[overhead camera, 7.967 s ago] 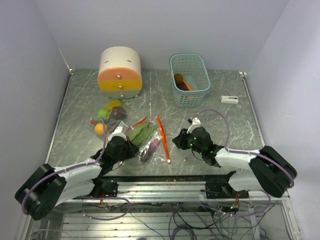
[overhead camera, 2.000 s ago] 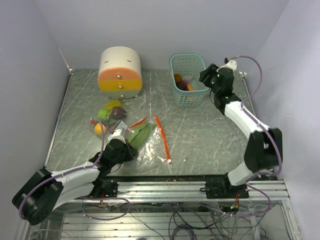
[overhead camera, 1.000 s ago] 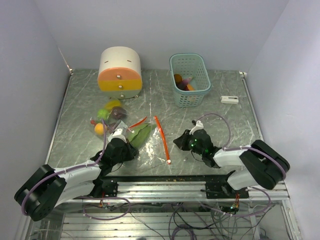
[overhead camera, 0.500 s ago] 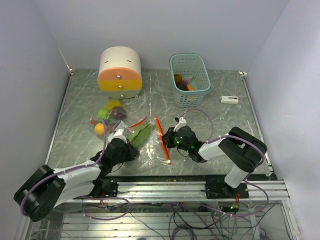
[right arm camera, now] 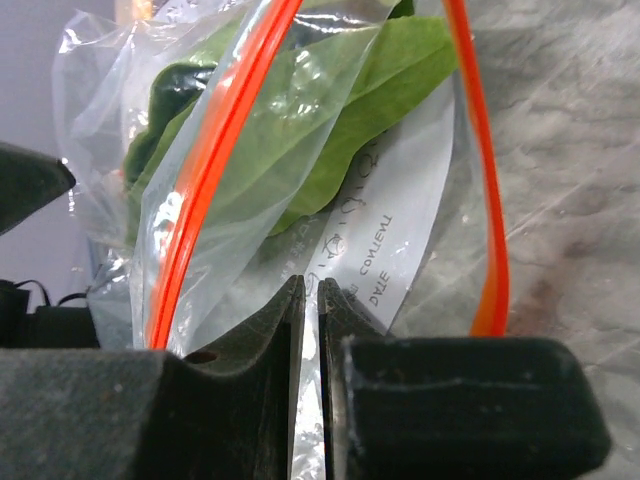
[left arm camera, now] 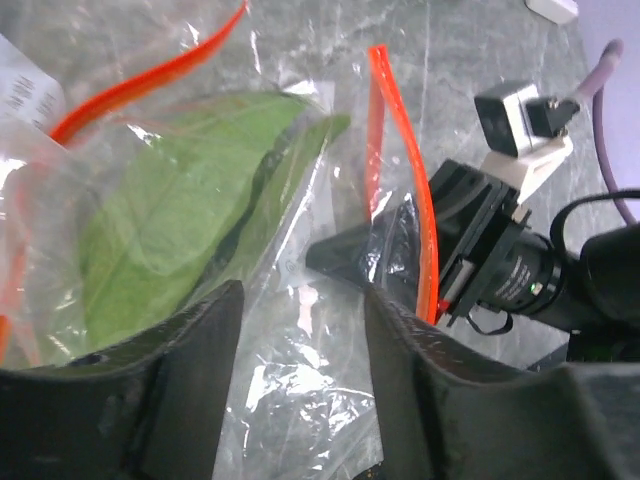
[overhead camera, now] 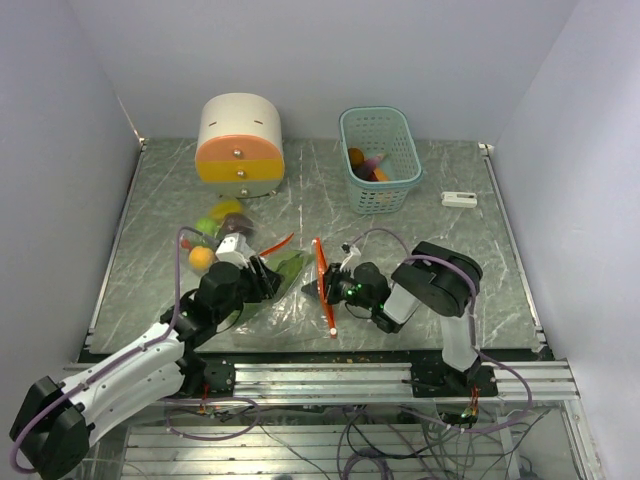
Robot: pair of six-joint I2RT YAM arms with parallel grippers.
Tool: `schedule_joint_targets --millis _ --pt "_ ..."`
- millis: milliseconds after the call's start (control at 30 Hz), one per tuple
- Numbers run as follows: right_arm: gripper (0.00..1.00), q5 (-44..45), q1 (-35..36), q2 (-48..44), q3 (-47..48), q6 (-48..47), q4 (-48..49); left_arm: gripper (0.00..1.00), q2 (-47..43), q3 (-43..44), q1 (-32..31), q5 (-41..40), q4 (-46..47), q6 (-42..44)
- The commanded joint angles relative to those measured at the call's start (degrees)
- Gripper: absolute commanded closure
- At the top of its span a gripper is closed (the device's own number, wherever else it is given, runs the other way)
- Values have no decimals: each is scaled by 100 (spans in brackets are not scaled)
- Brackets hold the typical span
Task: Open the zip-top bag and remove the fake food
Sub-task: Pick up the fake vegetable from the zipper food storage bag.
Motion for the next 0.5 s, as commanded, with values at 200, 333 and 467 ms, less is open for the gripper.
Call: schedule_joint_targets --millis 200,333,467 --pt "80 -257 79 463 -252 305 1583 24 -83 123 -18 -1400 -1364 26" --pt "79 -260 89 481 -271 320 1669 7 19 126 -18 -1599 -1429 -2" --pt "78 -325 102 599 -245 398 1832 2 248 117 -18 -1529 -1136 93"
